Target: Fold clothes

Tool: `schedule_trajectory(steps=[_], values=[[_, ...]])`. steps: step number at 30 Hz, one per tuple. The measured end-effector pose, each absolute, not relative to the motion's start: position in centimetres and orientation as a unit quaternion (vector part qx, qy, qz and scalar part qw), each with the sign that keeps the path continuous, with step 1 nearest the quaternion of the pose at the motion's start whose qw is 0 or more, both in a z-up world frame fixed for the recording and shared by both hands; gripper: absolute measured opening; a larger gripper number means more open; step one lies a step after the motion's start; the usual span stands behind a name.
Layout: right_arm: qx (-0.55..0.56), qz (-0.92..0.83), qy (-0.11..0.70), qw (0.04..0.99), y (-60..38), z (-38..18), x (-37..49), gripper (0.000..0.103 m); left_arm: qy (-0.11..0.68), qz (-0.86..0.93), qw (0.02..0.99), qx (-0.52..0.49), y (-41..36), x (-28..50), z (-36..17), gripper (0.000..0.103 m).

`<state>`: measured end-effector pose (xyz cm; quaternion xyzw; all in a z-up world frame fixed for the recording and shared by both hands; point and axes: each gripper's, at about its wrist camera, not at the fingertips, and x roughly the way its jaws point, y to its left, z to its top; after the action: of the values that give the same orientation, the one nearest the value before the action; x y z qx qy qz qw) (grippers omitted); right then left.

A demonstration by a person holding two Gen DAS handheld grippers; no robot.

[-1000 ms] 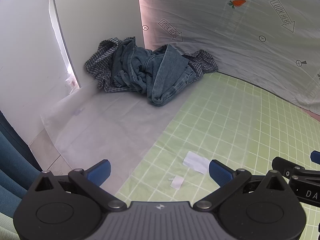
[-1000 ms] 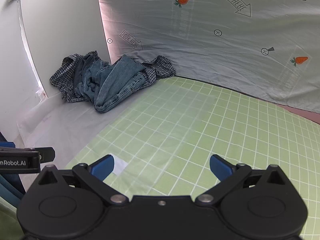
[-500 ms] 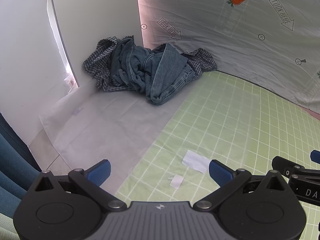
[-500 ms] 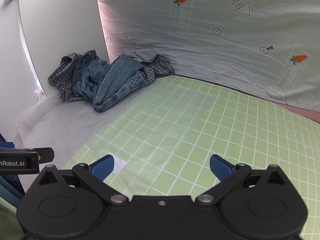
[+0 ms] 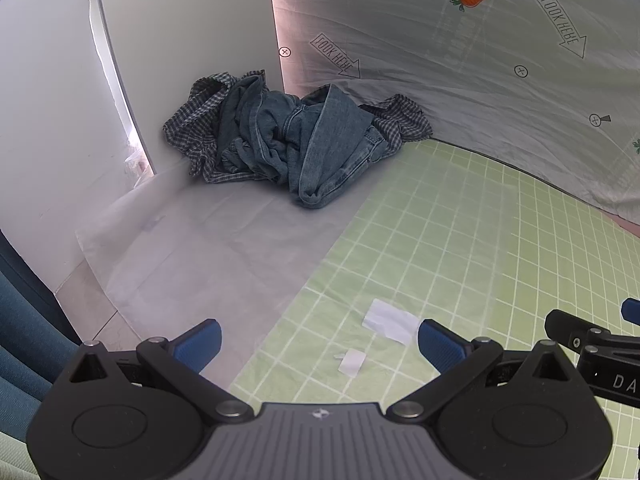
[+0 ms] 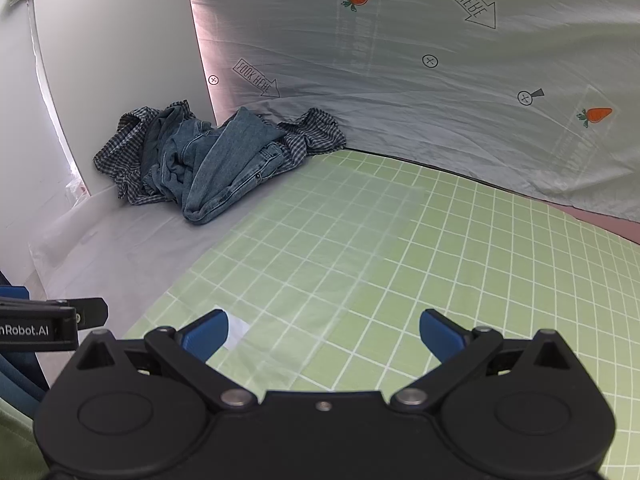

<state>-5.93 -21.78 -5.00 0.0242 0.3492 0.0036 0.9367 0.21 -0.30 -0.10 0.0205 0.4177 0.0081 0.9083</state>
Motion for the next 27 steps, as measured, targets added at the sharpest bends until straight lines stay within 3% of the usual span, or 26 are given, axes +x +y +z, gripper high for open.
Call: schedule_trajectory(steps=[27], values=[[0.022, 0.011, 0.355, 0.935, -21.8, -4.5, -7.0, 0.103, 0.43, 0.016, 0.903, 0.02, 0.2, -2.4, -0.4, 0.103]])
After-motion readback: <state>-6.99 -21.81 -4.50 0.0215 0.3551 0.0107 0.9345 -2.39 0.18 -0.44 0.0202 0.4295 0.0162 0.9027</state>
